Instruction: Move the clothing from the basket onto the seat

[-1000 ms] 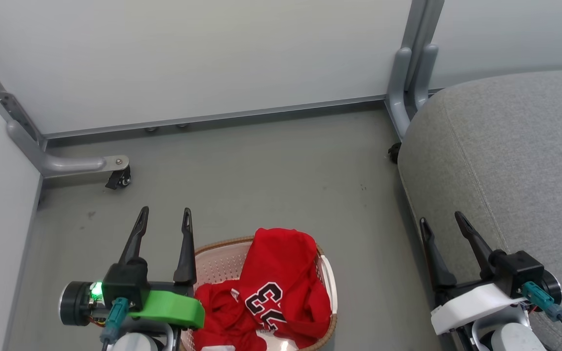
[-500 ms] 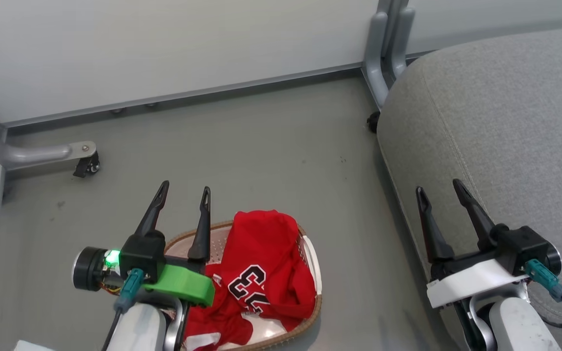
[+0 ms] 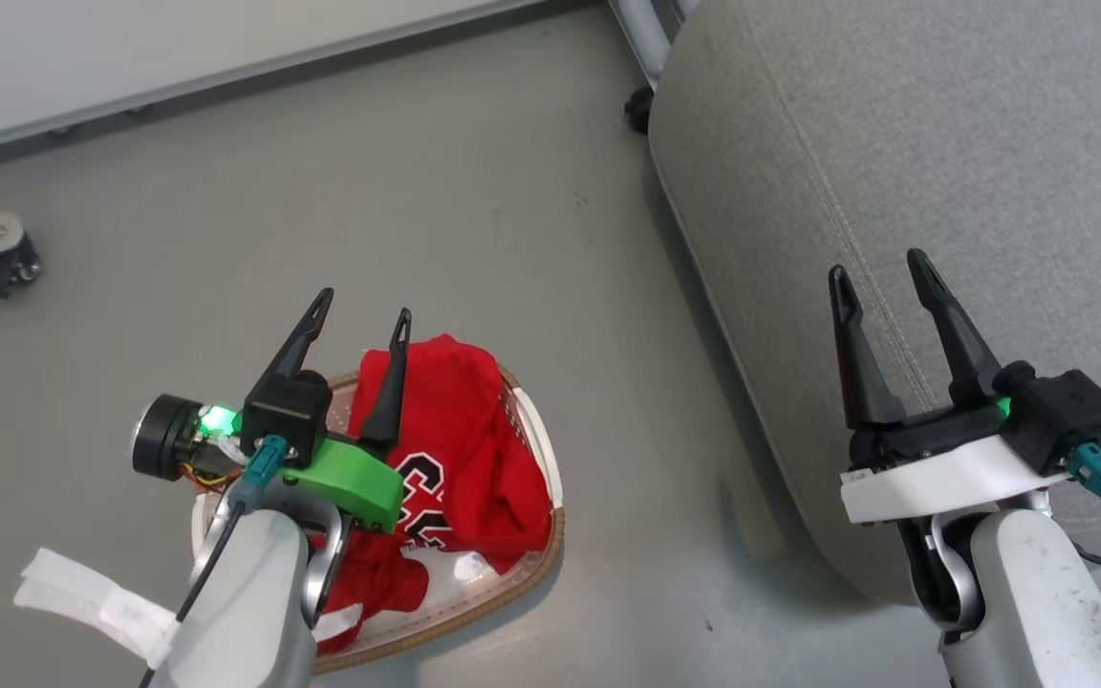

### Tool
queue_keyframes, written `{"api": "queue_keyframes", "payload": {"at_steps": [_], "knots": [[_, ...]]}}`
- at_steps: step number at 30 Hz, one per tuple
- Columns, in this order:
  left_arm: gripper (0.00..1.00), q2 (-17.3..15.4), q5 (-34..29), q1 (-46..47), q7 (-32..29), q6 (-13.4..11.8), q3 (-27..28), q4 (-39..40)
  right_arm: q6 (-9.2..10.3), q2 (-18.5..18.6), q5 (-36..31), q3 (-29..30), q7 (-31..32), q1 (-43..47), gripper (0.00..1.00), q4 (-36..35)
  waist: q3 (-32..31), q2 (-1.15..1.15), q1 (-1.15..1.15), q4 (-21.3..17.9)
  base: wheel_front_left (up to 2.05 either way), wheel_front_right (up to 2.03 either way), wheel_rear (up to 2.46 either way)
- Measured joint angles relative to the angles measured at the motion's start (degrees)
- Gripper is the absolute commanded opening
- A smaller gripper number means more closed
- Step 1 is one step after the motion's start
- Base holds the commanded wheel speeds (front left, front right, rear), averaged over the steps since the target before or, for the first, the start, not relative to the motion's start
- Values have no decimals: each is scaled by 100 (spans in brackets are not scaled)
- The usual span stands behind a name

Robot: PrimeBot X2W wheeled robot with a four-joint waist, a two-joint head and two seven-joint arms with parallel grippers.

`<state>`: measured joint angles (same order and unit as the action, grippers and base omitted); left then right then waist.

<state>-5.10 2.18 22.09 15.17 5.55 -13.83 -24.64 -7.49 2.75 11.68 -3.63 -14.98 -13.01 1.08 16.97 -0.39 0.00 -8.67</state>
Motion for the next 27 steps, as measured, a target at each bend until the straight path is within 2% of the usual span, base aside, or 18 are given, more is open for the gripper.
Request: {"api": "queue_keyframes", "payload": {"at_steps": [11, 27], "knots": [[100, -230, -138, 881, 0, 134, -376, -1162, 0, 2, 140, -41, -1, -466, 100, -361, 1044, 0, 0, -441, 0, 0, 0], [100, -337, -119, 1770, 0, 179, -951, -2802, 0, 1, 208, -141, 0, -908, 100, -609, 2387, 0, 1, -709, 0, 0, 0]]}}
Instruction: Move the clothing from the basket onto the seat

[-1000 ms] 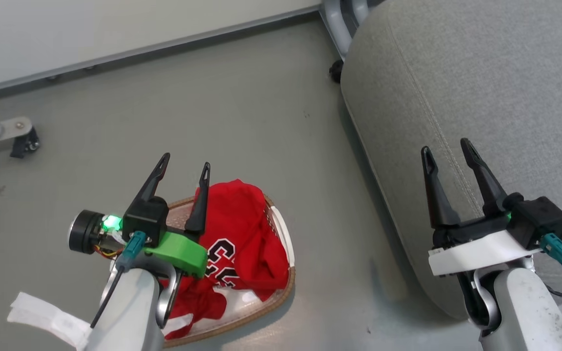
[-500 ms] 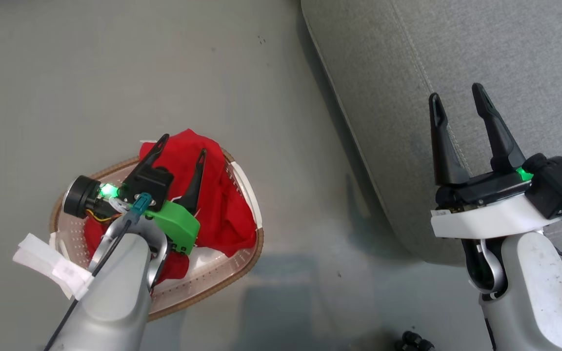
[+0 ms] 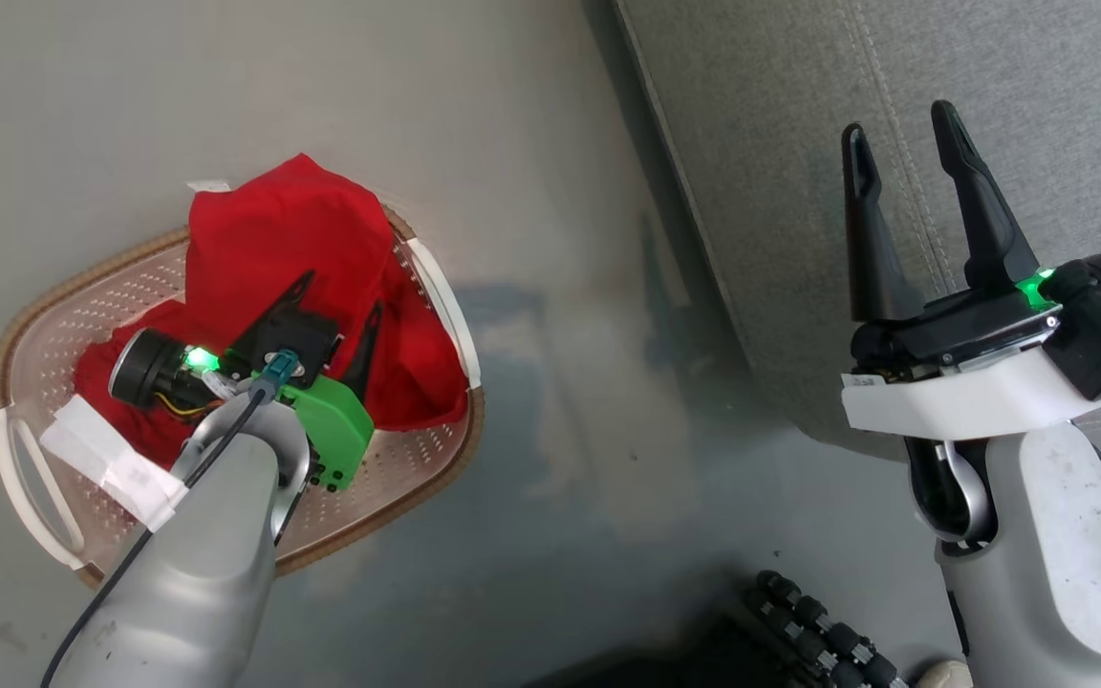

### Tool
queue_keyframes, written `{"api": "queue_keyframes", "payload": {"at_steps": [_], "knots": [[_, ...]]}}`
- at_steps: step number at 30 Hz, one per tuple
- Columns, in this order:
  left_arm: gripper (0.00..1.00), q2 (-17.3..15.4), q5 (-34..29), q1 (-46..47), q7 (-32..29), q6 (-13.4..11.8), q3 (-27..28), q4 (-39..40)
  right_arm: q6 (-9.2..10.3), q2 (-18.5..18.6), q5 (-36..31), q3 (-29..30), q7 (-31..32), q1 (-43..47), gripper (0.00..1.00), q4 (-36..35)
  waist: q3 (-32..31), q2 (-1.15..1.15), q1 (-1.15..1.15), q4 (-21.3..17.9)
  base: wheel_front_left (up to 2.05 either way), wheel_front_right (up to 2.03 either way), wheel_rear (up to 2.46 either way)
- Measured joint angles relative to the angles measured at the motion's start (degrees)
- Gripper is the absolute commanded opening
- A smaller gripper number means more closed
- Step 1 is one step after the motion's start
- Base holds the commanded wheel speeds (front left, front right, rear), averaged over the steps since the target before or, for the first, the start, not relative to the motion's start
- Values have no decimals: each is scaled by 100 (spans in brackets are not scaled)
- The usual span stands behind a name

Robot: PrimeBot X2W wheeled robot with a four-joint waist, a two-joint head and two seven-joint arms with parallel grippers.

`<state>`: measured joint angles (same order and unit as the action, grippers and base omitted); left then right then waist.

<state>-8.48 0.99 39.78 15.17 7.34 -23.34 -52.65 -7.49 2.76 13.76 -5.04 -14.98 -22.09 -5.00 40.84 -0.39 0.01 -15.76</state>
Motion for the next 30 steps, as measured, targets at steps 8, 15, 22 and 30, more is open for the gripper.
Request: {"api": "queue_keyframes", "payload": {"at_steps": [8, 15, 22, 30], "knots": [[100, 7, 149, 391, 0, 4, -437, -592, 0, 1, 26, -5, 0, -98, 100, -91, 465, 0, 0, -65, 0, 0, 0], [100, 13, 237, 876, 0, 4, -727, -1345, 0, -1, 30, -68, 0, -187, 100, -215, 853, 0, 0, -83, 0, 0, 0], [100, 57, 430, 1115, -108, 5, -989, -1861, 0, -1, 29, -110, 0, -198, 100, -272, 1078, 0, 0, -81, 0, 0, 0], [0, 176, 650, 1245, -146, 5, -1292, -2002, 0, -1, 20, -115, 0, -198, 100, -286, 1116, 0, 0, -13, 0, 0, 0]]}}
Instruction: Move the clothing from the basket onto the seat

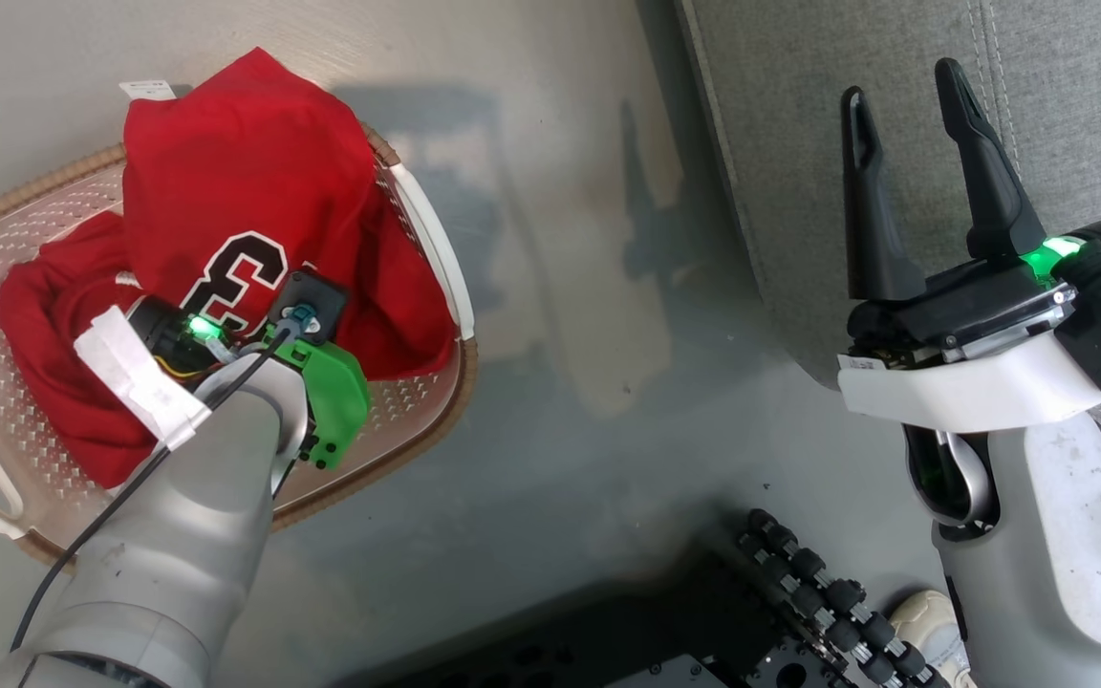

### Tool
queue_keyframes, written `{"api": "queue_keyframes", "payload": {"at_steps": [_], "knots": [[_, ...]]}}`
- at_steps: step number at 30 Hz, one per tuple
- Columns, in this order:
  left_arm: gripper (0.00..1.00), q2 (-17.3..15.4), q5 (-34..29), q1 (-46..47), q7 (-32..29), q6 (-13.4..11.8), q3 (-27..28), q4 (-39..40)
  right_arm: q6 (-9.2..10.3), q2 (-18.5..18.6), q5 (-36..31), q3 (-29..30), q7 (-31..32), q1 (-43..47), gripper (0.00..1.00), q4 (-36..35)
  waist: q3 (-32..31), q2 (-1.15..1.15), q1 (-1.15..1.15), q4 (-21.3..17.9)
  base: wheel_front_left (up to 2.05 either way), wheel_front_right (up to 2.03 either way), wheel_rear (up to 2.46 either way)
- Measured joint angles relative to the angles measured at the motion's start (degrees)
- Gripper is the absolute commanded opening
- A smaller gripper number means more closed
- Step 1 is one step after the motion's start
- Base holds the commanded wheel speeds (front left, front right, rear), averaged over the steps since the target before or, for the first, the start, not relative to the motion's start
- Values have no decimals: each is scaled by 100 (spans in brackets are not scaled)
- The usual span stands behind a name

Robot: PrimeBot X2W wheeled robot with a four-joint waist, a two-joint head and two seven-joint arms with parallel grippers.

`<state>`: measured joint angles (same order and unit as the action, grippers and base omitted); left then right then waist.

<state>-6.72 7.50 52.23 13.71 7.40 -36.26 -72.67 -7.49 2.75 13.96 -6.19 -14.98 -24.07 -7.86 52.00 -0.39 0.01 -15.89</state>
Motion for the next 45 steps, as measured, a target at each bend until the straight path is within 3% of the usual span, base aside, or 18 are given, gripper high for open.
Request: {"api": "queue_keyframes", "payload": {"at_steps": [12, 22, 45], "knots": [[0, 133, 609, -12, 125, 0, -416, 266, 0, -1, 10, -43, 0, -4, 100, 140, -426, 0, 0, 104, 0, 0, 0], [0, 48, 815, -403, 133, 0, -490, 1240, 0, -2, -97, -43, 0, 89, 100, 333, -1060, 0, 0, 327, 0, 0, 0], [0, 42, 591, -1926, 142, -86, 709, 3849, -1, -5, -287, 36, 0, 966, 100, 862, -2980, 0, -1, 1065, 0, 0, 0]]}}
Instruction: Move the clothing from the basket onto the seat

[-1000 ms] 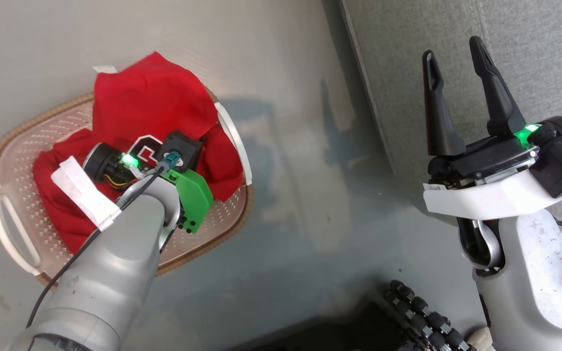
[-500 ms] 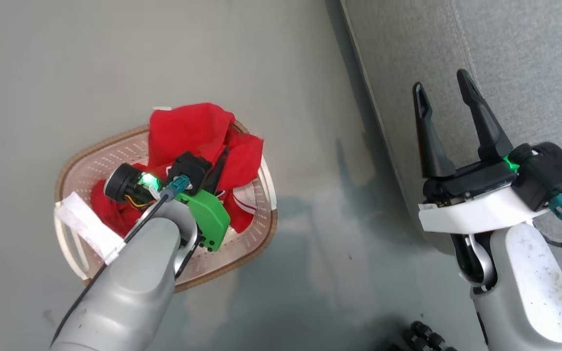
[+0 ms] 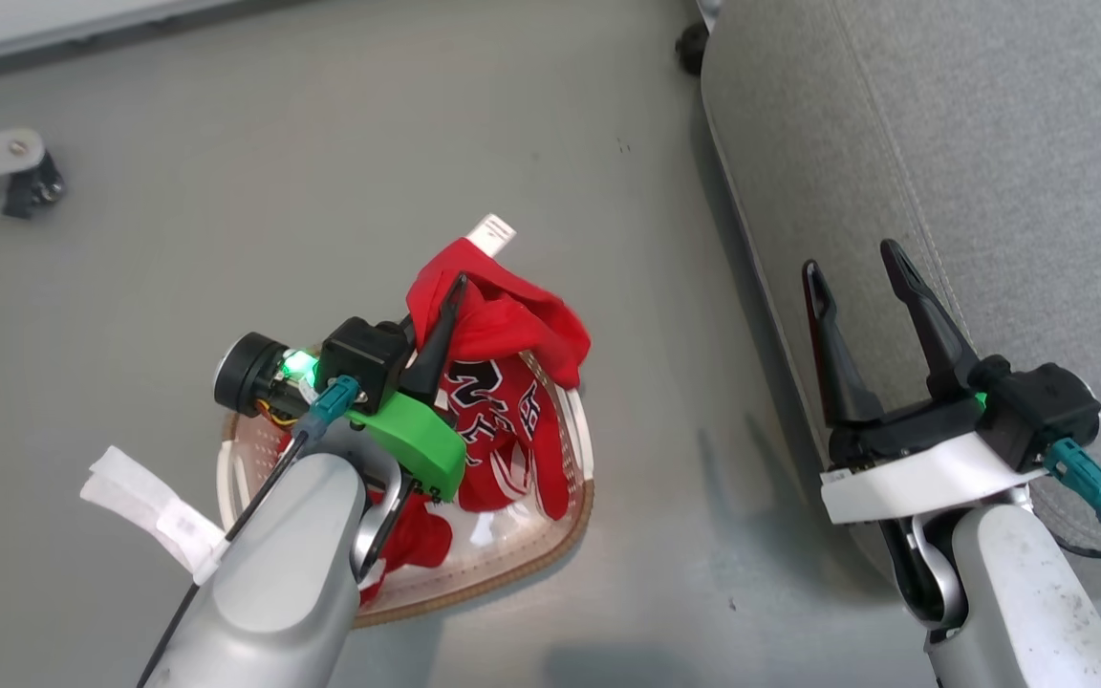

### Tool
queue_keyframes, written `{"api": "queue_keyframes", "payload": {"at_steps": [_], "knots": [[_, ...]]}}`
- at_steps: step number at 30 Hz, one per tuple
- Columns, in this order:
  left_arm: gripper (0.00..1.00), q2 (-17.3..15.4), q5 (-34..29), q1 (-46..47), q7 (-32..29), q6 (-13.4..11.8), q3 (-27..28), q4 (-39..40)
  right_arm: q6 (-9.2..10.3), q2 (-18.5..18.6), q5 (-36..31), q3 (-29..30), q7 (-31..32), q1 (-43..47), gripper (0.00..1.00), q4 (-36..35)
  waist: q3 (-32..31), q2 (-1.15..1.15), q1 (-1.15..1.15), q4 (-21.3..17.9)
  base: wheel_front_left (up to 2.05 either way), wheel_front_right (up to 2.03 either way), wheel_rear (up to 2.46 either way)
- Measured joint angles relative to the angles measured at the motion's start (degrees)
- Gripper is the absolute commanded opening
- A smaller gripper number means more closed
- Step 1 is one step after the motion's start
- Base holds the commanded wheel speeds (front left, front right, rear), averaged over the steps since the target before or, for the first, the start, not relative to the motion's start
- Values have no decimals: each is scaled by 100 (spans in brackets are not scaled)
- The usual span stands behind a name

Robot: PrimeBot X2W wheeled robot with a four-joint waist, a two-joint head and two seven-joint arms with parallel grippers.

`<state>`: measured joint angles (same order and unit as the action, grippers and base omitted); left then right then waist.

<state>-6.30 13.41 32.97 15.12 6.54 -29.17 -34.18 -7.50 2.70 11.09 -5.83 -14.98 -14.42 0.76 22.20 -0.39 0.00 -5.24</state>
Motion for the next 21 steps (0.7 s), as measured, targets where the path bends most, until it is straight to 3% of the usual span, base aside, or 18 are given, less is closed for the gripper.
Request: {"api": "queue_keyframes", "payload": {"at_steps": [12, 21], "knots": [[0, 43, -301, -132, 0, 34, 316, 1290, 0, 1, 69, 45, 0, 365, 100, 138, -888, 0, 0, 277, 0, 0, 0], [0, 124, -390, 376, 0, 52, 344, 1956, 0, 1, 149, 65, 0, 569, 100, 137, -1236, 0, 0, 318, 0, 0, 0]]}}
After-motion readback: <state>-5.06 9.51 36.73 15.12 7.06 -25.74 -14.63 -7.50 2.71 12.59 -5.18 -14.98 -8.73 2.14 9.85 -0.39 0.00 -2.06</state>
